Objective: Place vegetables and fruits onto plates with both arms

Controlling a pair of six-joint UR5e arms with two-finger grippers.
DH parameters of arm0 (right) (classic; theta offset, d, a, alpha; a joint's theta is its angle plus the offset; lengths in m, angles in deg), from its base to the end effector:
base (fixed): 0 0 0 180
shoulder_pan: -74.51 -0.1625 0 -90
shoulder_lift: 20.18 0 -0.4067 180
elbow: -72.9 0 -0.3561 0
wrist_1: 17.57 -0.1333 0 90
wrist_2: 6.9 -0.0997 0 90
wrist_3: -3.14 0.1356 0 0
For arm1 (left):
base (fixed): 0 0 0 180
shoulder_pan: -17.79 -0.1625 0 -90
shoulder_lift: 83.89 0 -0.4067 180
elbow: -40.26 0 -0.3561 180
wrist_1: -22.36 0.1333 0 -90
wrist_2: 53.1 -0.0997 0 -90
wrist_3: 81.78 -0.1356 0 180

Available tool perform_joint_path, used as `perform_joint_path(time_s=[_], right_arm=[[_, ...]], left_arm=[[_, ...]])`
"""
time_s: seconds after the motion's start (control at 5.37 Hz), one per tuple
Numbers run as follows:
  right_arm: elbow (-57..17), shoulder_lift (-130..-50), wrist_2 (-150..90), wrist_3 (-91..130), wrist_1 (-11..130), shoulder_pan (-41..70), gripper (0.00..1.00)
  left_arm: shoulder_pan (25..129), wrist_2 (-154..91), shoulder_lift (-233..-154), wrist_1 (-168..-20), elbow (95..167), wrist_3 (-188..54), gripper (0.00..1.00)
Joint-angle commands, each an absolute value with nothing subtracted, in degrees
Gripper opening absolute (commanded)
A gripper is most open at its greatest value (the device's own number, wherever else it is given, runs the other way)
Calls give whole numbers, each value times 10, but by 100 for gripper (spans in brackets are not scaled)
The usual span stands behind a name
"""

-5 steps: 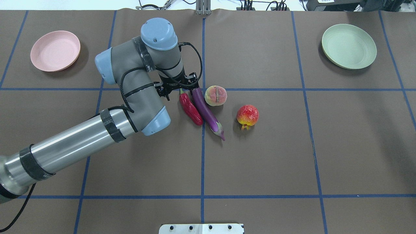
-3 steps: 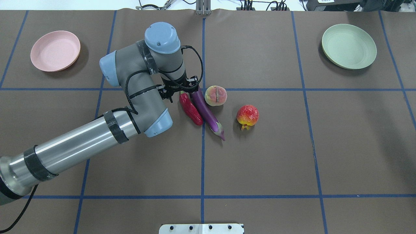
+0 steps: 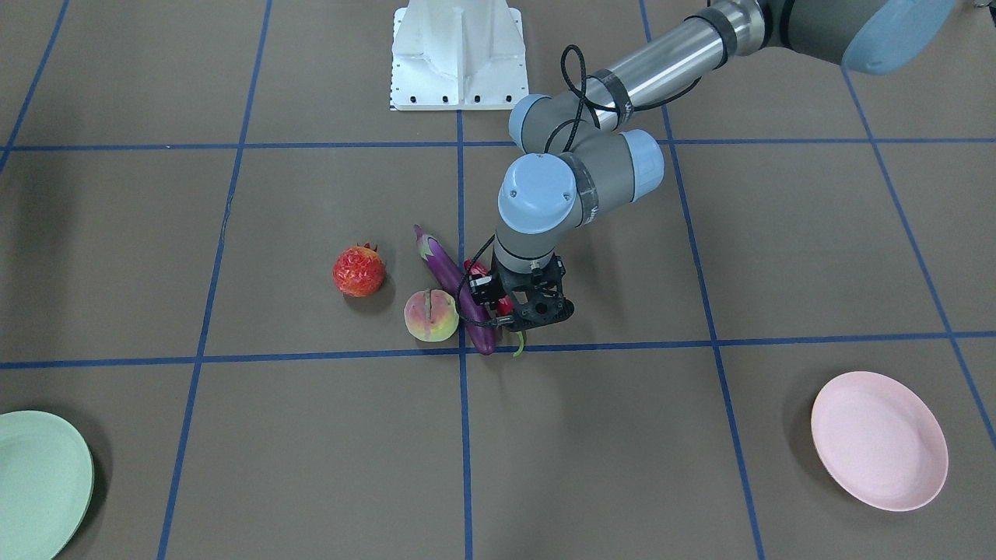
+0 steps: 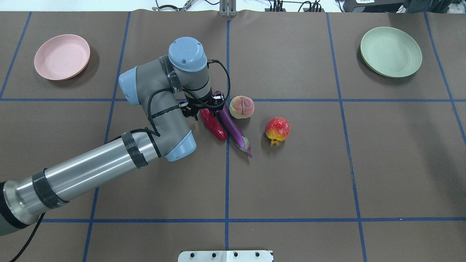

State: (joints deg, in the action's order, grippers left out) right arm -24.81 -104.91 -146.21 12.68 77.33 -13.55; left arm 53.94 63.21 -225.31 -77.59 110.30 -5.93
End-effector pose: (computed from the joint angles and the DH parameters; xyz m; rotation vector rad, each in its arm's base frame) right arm 0.0137 -0.4962 0.5610 0.0456 -0.8681 0.0635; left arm 0.5841 -0.5174 0.2555 -0.0957 0.8294 -0.1956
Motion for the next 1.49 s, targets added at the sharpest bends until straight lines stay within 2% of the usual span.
perform_joint_path(time_s=[0.0, 0.19, 0.37, 0.56, 0.93, 1.3], right_arm=[[-252, -1046, -1463, 138, 774, -136, 100], [-253, -1044, -1463, 139, 774, -136, 100], [-255, -1036, -1463, 145, 773, -136, 100], [-264, -1024, -1463, 157, 773, -133, 100], [-274, -963, -1459, 330, 772, -66, 100], [-288, -945, -1429, 437, 696, 37, 100]], left_arm=[[534, 632, -2253, -777, 1097, -59, 36], [534, 632, -2253, -777, 1097, -59, 15], [537, 632, -2254, -784, 1100, -63, 0], [574, 638, -2254, -786, 1100, -71, 0], [638, 641, -2251, -769, 1100, -144, 0], [713, 684, -2249, -734, 1093, -249, 0]])
